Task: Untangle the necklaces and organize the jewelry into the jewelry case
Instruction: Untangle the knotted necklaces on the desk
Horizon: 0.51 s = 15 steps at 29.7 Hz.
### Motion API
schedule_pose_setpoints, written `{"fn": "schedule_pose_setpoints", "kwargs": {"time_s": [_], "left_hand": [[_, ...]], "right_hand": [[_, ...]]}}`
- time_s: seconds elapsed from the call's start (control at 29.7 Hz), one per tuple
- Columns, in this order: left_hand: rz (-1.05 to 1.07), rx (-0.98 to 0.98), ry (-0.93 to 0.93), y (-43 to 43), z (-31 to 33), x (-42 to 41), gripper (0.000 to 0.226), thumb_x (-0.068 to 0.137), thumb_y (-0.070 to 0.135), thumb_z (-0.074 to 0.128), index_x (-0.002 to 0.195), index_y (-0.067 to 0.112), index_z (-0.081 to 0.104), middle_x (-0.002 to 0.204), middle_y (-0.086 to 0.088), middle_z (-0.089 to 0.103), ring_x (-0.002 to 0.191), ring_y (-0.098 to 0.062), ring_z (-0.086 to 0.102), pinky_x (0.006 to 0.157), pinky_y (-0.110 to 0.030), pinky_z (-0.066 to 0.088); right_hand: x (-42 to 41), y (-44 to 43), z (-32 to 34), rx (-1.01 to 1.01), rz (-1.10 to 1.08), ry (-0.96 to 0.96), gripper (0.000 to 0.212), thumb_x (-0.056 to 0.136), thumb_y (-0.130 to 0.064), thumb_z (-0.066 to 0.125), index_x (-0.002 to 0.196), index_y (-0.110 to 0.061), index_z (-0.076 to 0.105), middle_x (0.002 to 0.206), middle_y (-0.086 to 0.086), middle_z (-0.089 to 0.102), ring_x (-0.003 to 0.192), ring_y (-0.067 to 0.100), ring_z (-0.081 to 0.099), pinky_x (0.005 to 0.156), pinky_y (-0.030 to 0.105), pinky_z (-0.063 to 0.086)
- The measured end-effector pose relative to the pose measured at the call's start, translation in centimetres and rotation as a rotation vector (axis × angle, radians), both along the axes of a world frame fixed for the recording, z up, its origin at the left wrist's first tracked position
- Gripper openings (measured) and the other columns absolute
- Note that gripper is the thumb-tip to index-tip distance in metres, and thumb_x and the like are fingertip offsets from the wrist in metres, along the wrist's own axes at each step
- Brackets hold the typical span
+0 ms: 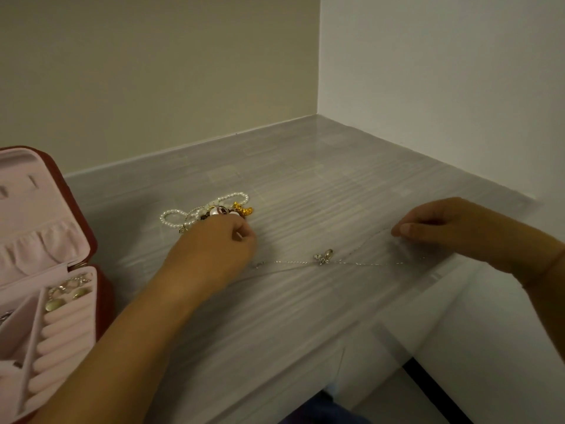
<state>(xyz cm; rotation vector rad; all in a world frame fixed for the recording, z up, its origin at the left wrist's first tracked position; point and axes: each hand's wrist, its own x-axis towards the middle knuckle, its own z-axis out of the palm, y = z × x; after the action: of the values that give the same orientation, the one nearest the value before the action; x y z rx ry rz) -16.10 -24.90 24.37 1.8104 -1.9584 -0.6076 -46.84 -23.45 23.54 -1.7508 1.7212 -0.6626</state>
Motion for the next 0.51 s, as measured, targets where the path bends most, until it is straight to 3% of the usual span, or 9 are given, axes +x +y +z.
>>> {"fn": "schedule_pose_setpoints", "kwargs": {"time_s": [0.1,0.2,0.3,0.4,0.51], "left_hand": [[0.025,-0.067,-0.135,0.5,-0.3,-0.4,0.015,0.091,0.025,0.049,0.089,0.031,0.063,0.081,0.012,0.063,0.075,-0.012,0.060,0.071,-0.032,0.051],[0.085,-0.200,-0.338,1.0,-0.4,-0.8,0.020,0.093,0.029,0.044,0.100,0.032,0.063,0.096,0.009,0.066,0.090,-0.016,0.060,0.072,-0.028,0.044],[0.106,-0.292,-0.446,1.4,-0.4,-1.2,0.026,0.096,0.029,0.042,0.106,0.032,0.065,0.103,0.004,0.068,0.095,-0.022,0.063,0.073,-0.028,0.042],[0.057,-0.381,-0.507,1.1,-0.8,-1.4,0.026,0.090,0.024,0.049,0.103,0.029,0.071,0.102,0.004,0.069,0.099,-0.022,0.061,0.080,-0.029,0.038],[-0.057,-0.303,-0.362,0.8,-1.5,-1.8,0.028,0.090,0.022,0.050,0.109,0.032,0.069,0.113,0.008,0.064,0.109,-0.016,0.054,0.092,-0.030,0.038]], "right_hand": [[1.1,-0.1,-0.3,-0.092,0.034,0.293,0.011,0.088,-0.025,0.061,0.081,-0.027,0.069,0.087,-0.011,0.063,0.087,0.011,0.058,0.076,0.017,0.041],[2.5,-0.2,-1.0,-0.165,-0.044,0.425,0.007,0.086,-0.029,0.062,0.088,-0.025,0.068,0.101,-0.004,0.053,0.095,0.015,0.052,0.083,0.024,0.040],[5.0,-0.3,-1.8,-0.323,0.068,0.284,0.010,0.082,-0.026,0.067,0.092,-0.029,0.066,0.099,-0.008,0.056,0.089,0.004,0.052,0.077,0.010,0.037],[7.4,-0.8,-2.9,-0.298,0.215,0.177,0.025,0.081,-0.032,0.068,0.106,-0.034,0.064,0.098,-0.015,0.055,0.088,-0.003,0.051,0.073,0.004,0.036],[8.0,-1.5,-3.5,-0.260,0.257,0.166,0.022,0.082,-0.031,0.069,0.103,-0.034,0.067,0.097,-0.015,0.052,0.087,-0.002,0.051,0.073,0.005,0.037]]}}
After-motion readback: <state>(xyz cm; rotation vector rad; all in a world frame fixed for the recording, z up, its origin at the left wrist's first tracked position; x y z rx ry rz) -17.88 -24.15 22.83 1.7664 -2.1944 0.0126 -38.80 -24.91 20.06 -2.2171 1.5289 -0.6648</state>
